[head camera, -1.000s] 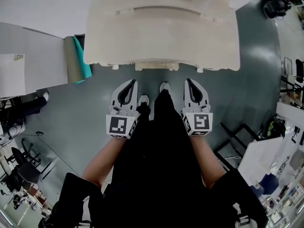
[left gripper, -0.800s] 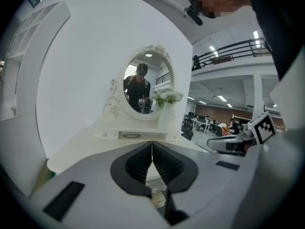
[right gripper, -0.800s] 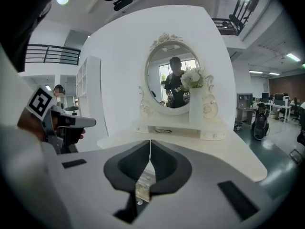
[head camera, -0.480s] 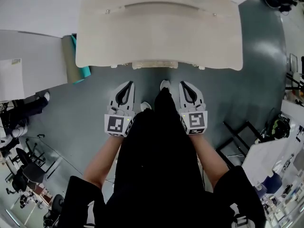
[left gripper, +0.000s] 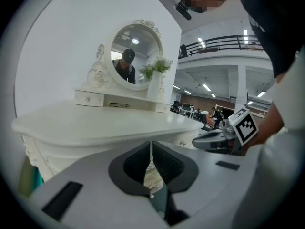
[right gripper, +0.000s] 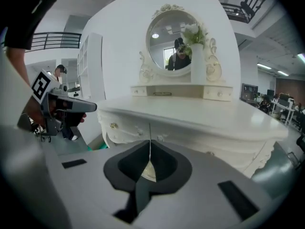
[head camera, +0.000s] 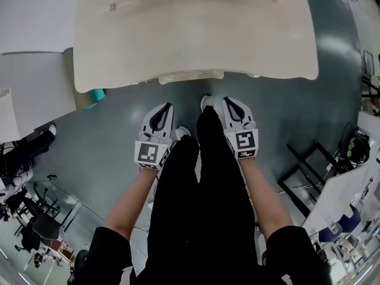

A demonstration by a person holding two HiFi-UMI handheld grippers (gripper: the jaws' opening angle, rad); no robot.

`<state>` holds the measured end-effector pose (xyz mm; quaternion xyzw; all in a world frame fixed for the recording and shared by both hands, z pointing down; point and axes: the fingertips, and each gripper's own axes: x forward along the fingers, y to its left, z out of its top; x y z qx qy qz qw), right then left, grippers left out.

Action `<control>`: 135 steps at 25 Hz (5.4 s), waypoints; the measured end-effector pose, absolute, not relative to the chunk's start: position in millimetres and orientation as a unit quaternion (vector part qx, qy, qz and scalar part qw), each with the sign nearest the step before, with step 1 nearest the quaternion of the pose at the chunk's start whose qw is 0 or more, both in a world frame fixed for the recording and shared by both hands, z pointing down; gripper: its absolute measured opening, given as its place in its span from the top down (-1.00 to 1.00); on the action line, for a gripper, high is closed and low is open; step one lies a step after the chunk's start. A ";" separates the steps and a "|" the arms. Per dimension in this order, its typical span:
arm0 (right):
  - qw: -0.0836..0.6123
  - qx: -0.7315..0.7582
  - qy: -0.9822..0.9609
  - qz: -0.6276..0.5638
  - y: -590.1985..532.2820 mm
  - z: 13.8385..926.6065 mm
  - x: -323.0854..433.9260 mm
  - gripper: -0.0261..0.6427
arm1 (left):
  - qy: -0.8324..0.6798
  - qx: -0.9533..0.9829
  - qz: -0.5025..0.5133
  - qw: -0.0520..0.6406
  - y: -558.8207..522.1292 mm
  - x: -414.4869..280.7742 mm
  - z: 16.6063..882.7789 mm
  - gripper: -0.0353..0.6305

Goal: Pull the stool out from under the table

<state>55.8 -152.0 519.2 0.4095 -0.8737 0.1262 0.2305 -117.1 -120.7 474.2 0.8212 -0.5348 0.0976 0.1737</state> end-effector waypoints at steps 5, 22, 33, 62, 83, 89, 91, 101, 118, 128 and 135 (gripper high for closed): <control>0.247 0.433 -0.856 0.136 -158.7 584.0 68.7 0.86 | -0.575 0.790 0.125 0.175 -113.4 -149.0 549.6 0.84; 0.305 0.405 -0.853 0.121 -204.4 745.6 94.6 0.86 | -0.525 0.802 0.168 0.230 -147.8 -154.6 741.7 0.29; 0.343 0.383 -0.842 0.163 -223.6 824.6 84.4 0.28 | -0.531 0.781 0.192 0.266 -168.4 -187.1 821.1 0.08; 0.318 0.365 -0.842 0.239 -240.2 873.0 81.8 -0.03 | -0.502 0.771 0.224 0.320 -187.8 -198.8 877.8 -0.22; 0.332 0.392 -0.817 0.262 -204.1 866.5 104.8 -0.02 | -0.514 0.755 0.185 0.363 -156.4 -174.5 859.7 -0.20; 0.357 0.385 -0.806 0.274 -175.6 871.3 112.8 -0.02 | -0.496 0.754 0.207 0.378 -128.0 -165.5 865.0 -0.20; 0.370 0.380 -0.801 0.279 -161.6 872.7 113.5 -0.02 | -0.484 0.756 0.227 0.377 -113.1 -164.6 867.0 -0.20; 0.376 0.395 -0.792 0.276 -107.2 871.5 124.3 -0.02 | -0.467 0.759 0.253 0.376 -69.7 -156.0 866.6 -0.20; 0.403 0.378 -0.778 0.300 -38.5 876.5 152.7 -0.01 | -0.455 0.747 0.300 0.380 0.0 -132.7 873.7 -0.11; 0.407 0.359 -0.788 0.292 -7.6 878.5 157.8 -0.01 | -0.470 0.729 0.304 0.393 48.7 -124.3 877.7 -0.11; 0.411 0.346 -0.790 0.296 28.4 879.3 176.5 -0.01 | -0.476 0.720 0.309 0.399 88.0 -104.2 878.6 -0.11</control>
